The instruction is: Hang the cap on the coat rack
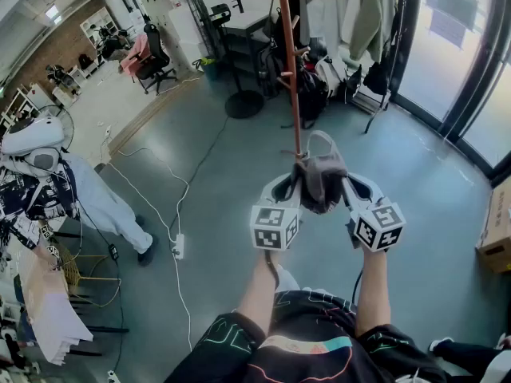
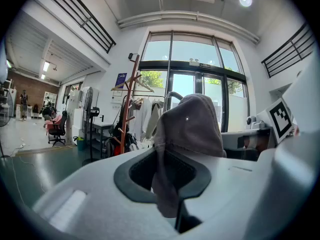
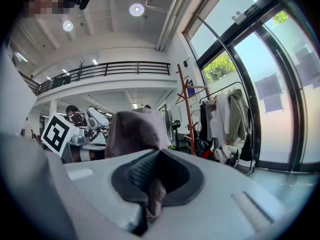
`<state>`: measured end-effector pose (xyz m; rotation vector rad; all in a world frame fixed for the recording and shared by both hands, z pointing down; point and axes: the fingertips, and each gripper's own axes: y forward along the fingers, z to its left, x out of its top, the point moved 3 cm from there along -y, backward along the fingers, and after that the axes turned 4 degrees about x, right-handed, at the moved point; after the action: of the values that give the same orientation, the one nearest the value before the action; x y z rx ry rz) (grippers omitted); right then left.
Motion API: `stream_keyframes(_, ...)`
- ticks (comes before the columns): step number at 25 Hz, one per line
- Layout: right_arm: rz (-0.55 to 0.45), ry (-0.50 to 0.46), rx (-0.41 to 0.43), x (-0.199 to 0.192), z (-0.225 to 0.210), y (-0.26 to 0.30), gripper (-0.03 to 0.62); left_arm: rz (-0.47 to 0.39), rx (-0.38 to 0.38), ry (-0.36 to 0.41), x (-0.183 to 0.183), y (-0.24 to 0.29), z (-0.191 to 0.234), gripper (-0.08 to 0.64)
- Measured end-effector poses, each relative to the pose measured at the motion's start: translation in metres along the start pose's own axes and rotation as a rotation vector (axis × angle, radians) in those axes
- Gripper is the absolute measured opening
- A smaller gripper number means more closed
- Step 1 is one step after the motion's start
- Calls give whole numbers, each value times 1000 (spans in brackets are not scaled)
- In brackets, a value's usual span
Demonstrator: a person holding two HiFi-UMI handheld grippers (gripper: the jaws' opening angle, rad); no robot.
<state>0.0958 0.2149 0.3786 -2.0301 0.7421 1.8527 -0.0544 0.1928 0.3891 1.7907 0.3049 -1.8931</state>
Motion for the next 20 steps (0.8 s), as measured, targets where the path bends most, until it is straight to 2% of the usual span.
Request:
stream_keyframes(7,1,12,-19,0,-4,-1,8,-3,-1,2,1,1,-4,49)
stream_keyframes(20,-11,9,51,11,2,10,8,-18,3,-3,3,-4,4,49)
